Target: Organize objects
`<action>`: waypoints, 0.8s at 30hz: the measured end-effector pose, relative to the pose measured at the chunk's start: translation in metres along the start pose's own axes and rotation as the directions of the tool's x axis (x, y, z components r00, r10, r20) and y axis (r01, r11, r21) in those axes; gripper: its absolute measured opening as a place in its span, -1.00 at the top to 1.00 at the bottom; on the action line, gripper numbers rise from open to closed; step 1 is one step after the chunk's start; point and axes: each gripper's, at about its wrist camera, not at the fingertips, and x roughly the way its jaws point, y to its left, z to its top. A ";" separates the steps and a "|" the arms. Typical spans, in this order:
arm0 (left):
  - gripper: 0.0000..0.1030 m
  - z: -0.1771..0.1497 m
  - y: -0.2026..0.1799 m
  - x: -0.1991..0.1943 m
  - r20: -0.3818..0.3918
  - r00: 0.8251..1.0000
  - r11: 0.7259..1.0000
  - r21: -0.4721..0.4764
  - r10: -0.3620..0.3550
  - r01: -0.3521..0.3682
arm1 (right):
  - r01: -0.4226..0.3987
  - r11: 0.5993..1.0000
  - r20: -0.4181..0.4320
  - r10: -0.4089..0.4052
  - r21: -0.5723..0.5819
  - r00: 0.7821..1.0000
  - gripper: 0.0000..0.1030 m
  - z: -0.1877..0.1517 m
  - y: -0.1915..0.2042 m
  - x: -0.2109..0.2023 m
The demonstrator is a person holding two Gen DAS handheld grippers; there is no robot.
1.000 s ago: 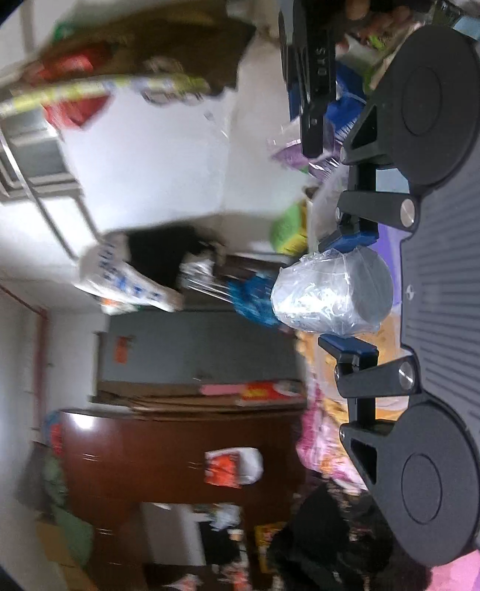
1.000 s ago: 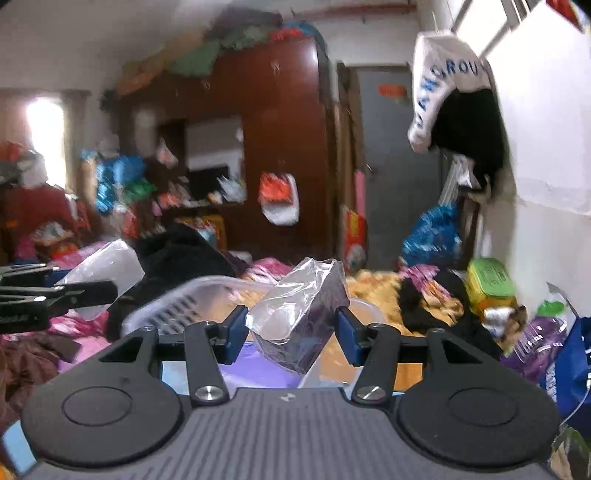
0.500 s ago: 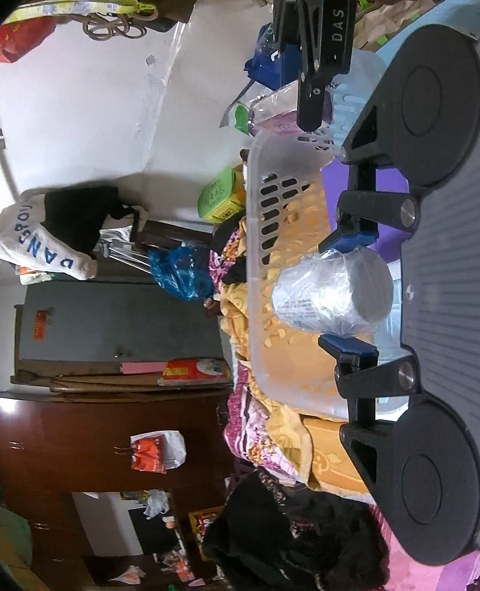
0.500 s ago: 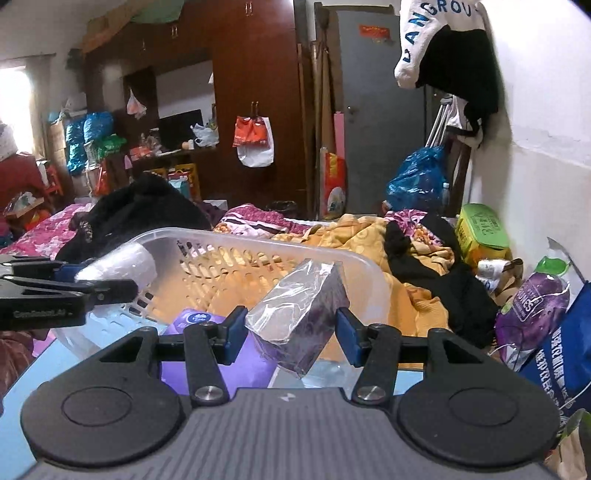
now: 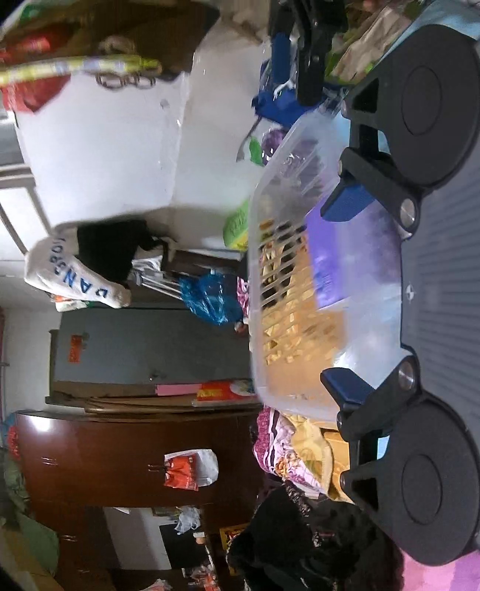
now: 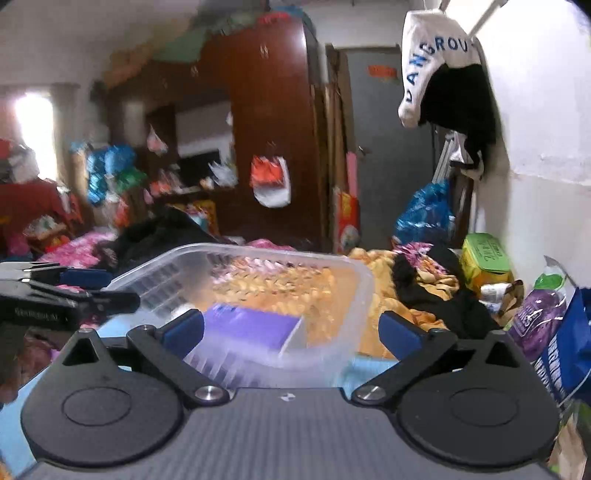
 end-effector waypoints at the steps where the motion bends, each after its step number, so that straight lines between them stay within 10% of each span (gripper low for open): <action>1: -0.72 -0.011 -0.004 -0.012 0.010 1.000 1.000 0.000 -0.017 0.017 | -0.014 1.000 0.005 0.014 0.007 1.000 -1.00 -0.013 -0.004 -0.010; 9: -0.72 -0.102 -0.056 -0.059 0.020 0.986 0.986 0.036 -0.166 0.165 | -0.104 0.971 -0.044 0.117 0.215 0.992 -0.94 -0.083 -0.045 -0.038; 14: -0.68 -0.108 -0.081 -0.039 -0.040 0.973 0.972 0.054 -0.227 0.229 | -0.081 0.991 -0.110 0.093 0.108 0.990 -0.45 -0.089 -0.036 -0.025; 24: -0.34 -0.119 -0.105 -0.007 -0.124 0.950 0.955 0.049 -0.286 0.293 | -0.164 0.963 -0.079 0.185 0.214 0.980 -0.15 -0.094 -0.043 -0.014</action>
